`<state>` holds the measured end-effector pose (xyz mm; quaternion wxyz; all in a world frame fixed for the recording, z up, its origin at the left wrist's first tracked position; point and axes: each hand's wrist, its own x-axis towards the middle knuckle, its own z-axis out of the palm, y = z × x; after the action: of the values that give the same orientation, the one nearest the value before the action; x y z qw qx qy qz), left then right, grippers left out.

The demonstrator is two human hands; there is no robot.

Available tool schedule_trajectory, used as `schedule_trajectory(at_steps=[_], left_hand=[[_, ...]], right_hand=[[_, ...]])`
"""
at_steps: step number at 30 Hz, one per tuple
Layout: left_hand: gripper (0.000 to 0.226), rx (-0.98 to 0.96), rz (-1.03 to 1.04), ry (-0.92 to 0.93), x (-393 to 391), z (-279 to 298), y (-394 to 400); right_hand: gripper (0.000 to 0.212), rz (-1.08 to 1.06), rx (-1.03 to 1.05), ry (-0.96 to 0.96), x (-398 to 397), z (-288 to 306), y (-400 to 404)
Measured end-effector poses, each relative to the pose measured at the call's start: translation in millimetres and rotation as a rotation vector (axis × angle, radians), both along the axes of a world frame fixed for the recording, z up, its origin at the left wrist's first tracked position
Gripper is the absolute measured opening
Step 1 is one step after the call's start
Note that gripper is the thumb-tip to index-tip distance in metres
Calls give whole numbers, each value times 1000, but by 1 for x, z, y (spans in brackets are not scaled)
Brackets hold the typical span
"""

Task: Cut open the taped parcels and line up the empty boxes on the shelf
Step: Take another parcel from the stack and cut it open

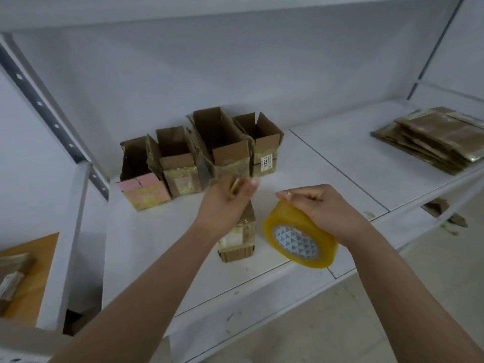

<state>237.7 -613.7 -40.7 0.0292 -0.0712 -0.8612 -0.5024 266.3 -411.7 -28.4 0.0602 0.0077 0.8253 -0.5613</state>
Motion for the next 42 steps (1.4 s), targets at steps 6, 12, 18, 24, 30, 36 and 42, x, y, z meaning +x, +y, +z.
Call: schedule_trajectory(at_steps=[6,12,18,24,30,36,42], left_hand=[[35,41,-126,-9,6,-2,27],[28,159,-111,50,10,1,17],[30,160,42,102,17,0,-9],[37,175,138,93,35,0,-33],[36,164,309,23,52,-18,-46],[37,124,463,-11,58,-27,-68],[39,105,512,-22,55,-35,-68]], right_hand=[[20,12,-23,25,8,7,-10],[67,103,-57,-210,14,13,1],[84,275,-339,-98,14,10,28],[72,413,-105,-144,2,15,36],[51,405,-60,-155,1,12,32],[61,200,431,-160,-16,4,19],[66,199,548,-174,-32,13,14]])
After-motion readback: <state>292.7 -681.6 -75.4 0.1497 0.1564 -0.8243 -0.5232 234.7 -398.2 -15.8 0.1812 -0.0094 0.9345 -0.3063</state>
